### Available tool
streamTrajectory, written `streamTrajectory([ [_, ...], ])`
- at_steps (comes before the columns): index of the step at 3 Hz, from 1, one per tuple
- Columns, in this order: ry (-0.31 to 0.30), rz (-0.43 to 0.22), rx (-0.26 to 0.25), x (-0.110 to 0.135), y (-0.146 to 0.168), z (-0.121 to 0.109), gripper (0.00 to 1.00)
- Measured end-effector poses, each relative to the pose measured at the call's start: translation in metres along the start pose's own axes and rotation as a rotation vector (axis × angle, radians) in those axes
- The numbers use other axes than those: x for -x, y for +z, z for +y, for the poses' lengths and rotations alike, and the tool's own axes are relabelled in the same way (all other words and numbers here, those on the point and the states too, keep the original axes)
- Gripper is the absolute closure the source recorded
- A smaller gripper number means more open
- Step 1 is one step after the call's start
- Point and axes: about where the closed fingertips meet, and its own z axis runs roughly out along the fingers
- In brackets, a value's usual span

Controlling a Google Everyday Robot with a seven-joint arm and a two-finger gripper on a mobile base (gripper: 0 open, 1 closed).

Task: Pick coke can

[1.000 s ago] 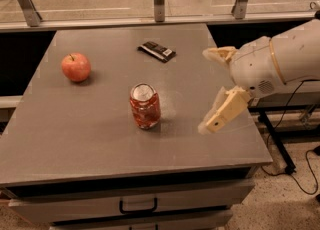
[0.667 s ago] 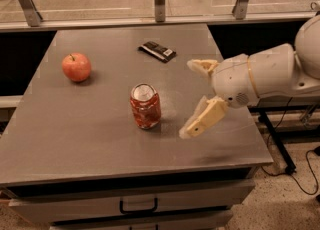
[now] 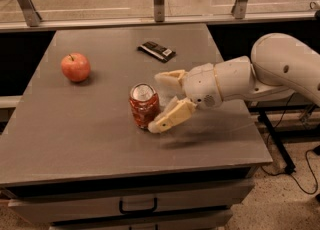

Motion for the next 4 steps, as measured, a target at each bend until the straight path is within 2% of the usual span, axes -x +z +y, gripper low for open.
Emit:
streamTrajectory([
  [1,0.023,-0.039,0.057,0.004,0.025,0.005,0.42],
  [2,0.028,-0.061,0.087,0.007,0.041,0.006,0.64],
  [3,0.005,-0.146,0.071,0.026,0.042,-0.005,0.88],
  [4,-0.039,-0.261,0.018,0.057,0.023,-0.02,1.0],
])
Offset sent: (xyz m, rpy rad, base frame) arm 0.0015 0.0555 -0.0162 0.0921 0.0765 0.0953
